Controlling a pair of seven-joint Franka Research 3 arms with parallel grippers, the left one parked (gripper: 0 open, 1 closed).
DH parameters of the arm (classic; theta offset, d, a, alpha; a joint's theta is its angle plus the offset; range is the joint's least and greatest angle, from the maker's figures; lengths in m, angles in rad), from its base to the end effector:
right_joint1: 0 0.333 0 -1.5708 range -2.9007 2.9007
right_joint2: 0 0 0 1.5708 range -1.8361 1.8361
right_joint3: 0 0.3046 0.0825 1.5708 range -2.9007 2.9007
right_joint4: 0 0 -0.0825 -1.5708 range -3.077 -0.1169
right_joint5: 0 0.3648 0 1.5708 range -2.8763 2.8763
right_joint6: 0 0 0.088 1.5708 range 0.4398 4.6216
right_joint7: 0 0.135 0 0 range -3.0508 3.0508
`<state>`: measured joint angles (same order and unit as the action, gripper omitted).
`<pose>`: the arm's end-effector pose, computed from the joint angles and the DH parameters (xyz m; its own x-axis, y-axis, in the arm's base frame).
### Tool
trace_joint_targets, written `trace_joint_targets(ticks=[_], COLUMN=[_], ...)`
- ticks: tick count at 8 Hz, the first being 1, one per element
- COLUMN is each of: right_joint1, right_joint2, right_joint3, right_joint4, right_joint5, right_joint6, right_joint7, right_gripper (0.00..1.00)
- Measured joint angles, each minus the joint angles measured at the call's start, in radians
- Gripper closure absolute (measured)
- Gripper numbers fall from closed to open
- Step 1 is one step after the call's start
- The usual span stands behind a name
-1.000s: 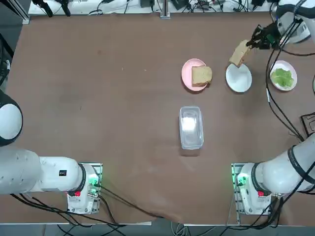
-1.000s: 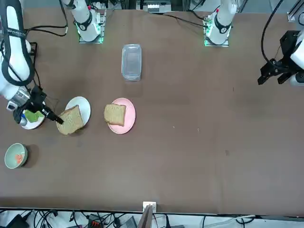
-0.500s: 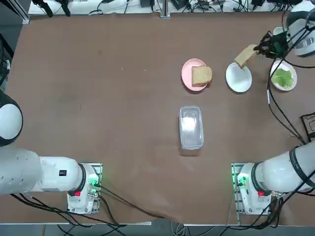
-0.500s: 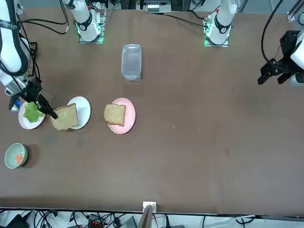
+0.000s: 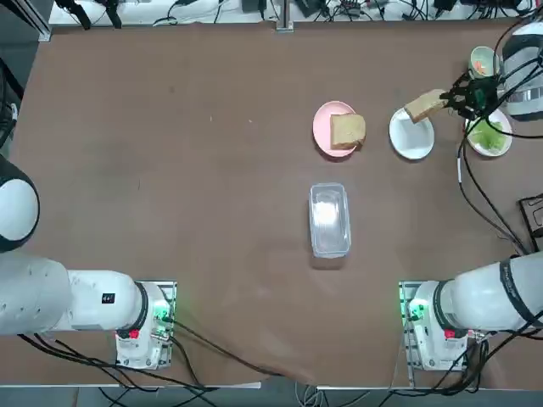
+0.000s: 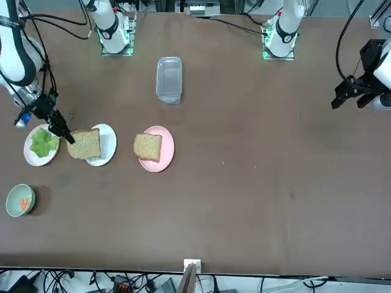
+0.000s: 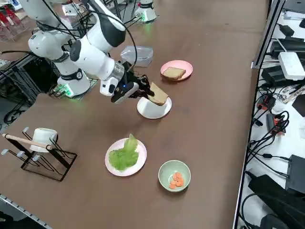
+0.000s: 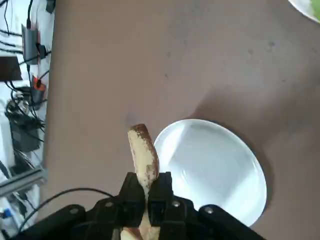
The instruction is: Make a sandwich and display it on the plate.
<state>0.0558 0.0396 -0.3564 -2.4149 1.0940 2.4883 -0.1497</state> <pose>0.4686 -0.1346 0.2777 0.5417 -0.8286 -0.1414 -0.7201 -0.3707 -0.5865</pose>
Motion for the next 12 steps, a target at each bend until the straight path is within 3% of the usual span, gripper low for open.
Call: trace_joint_targets(ticks=[3, 5, 12], right_joint1=[-0.023, -0.047, -0.082], right_joint2=[0.007, 0.044, 0.127], right_joint3=[0.000, 0.000, 0.000], right_joint4=[-0.030, -0.038, -0.038], right_joint5=[0.199, 0.278, 0.385], right_joint6=[-0.033, -0.085, -0.153], right_joint7=[-0.115, -0.210, -0.290], right_gripper=[0.92, 0.92, 0.92])
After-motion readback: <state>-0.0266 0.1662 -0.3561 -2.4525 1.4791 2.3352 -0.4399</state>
